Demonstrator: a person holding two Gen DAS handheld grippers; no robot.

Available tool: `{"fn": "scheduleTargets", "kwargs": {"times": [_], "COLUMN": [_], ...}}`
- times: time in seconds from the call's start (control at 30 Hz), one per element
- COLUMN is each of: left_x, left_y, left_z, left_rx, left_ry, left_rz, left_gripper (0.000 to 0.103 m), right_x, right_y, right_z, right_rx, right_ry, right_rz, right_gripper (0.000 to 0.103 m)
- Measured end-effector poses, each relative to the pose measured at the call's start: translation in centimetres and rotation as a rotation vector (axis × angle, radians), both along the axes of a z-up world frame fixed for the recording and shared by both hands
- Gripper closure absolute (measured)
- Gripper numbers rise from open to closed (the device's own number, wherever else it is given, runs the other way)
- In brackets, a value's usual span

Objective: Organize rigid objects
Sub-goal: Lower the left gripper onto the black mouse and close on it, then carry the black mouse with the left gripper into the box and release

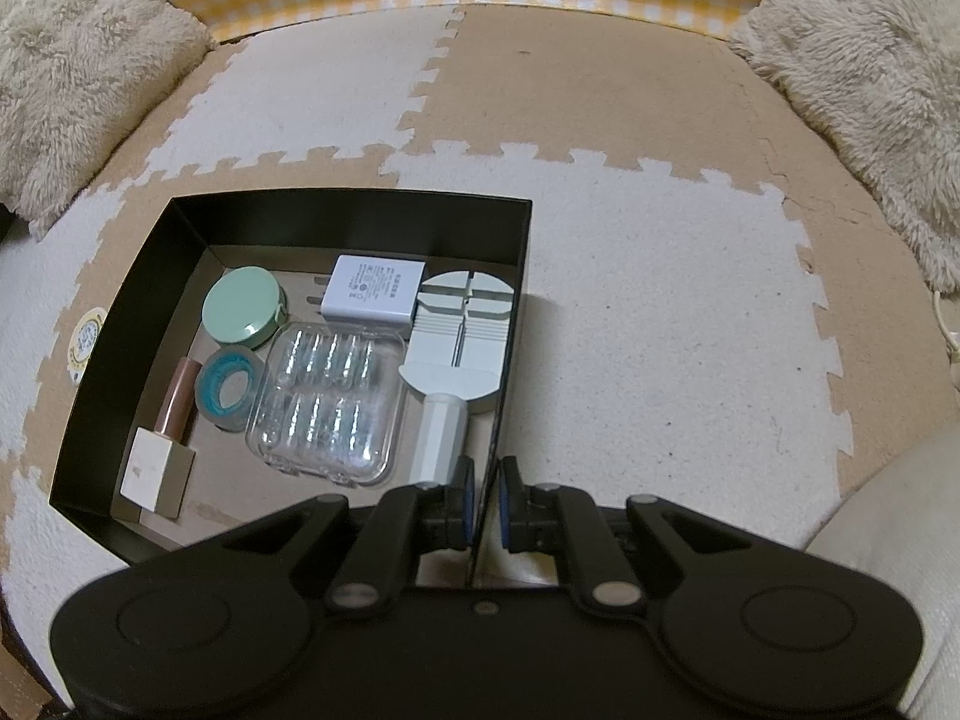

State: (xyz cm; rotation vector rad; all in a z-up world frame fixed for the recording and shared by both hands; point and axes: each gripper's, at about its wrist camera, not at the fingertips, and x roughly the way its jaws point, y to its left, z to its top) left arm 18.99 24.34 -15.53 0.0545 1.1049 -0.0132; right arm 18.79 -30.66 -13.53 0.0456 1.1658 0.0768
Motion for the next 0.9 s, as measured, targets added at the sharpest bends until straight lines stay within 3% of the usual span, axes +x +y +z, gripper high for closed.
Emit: {"fn": "scheduleTargets", "kwargs": {"times": [0.27, 0.4, 0.9], "left_x": [0.2, 0.3, 0.9], "left_y": [-0.7, -1.8, -12.0], "left_z": [0.3, 1.4, 10.3], "left_rx": [0.01, -0.039, -0.214], "left_ry": [0.017, -0.013, -0.211], "left_rz": [0.04, 0.039, -0.079], "left_gripper": [0.022, 0.022, 0.022], "right_x": [0.0, 0.0, 0.0], "right_y": [0.1, 0.0, -0.9], "right_z": [0.0, 0.0, 0.7], "right_rx": [0.001, 0.002, 0.05], "right_ry": [0.001, 0.001, -0.019], "right_rz": [-0.001, -0.001, -0.04], "right_gripper": [0.094, 0.095, 0.094]}}
